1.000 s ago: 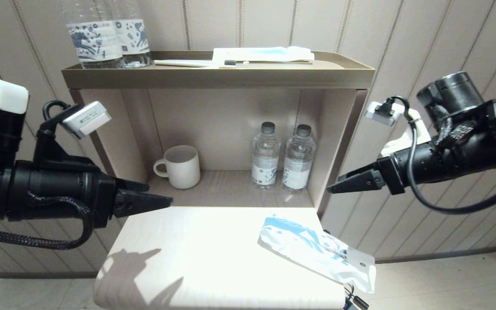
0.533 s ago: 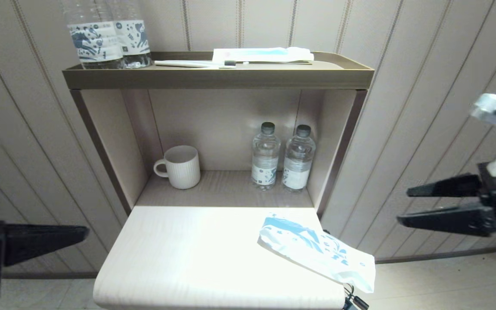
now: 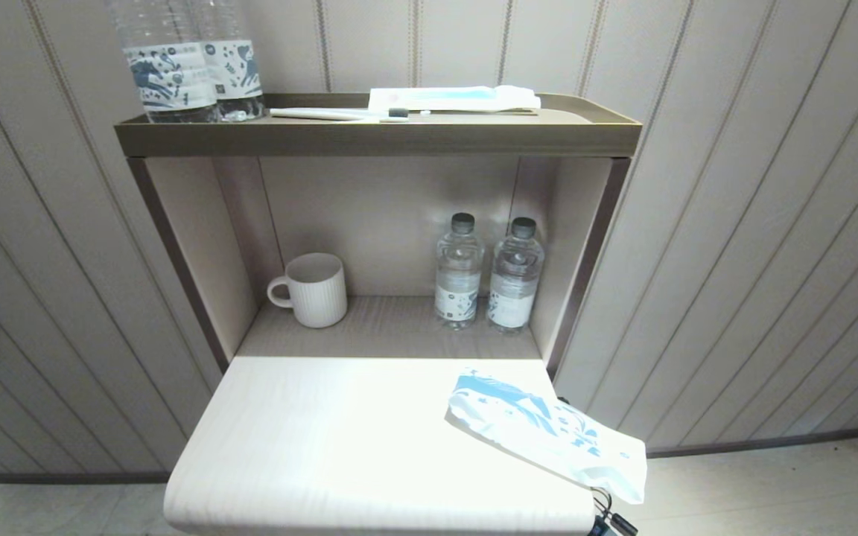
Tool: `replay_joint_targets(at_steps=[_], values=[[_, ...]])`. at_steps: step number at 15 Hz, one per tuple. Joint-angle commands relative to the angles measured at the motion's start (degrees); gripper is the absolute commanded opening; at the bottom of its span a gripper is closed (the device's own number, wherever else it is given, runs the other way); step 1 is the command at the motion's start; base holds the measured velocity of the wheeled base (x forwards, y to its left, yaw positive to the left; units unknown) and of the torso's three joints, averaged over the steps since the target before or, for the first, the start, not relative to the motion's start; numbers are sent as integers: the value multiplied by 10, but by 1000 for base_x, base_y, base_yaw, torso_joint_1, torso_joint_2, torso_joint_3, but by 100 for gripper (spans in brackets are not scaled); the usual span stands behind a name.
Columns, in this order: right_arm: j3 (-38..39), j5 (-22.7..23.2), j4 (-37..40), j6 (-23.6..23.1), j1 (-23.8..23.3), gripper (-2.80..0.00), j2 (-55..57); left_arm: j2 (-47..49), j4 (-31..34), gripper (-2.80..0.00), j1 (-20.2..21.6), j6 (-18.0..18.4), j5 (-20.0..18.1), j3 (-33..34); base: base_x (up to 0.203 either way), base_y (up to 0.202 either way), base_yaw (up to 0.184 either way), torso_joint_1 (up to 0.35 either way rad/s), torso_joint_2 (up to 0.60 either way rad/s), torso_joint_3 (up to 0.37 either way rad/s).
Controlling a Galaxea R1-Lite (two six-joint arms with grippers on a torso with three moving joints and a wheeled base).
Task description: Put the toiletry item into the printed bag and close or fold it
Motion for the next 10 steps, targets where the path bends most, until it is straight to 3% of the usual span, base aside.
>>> replay_joint_targets(at_steps=[1, 5, 7, 10], values=[[-10, -4, 15, 40, -19, 0, -43, -49, 48, -280, 18, -8, 3, -17, 0, 0, 0, 0, 0, 0], [-68, -9, 177, 48, -19, 0, -7, -77, 93, -280, 57, -9, -6, -2, 0, 0, 0, 0, 0, 0], [-38, -13, 186, 52, -24, 0, -21, -93, 102, -280, 76, -10, -22, 11, 0, 0, 0, 0, 0, 0], [47, -56, 165, 50, -38, 0, -79, -120, 98, -280, 146, -3, -29, 63, 0, 0, 0, 0, 0, 0]])
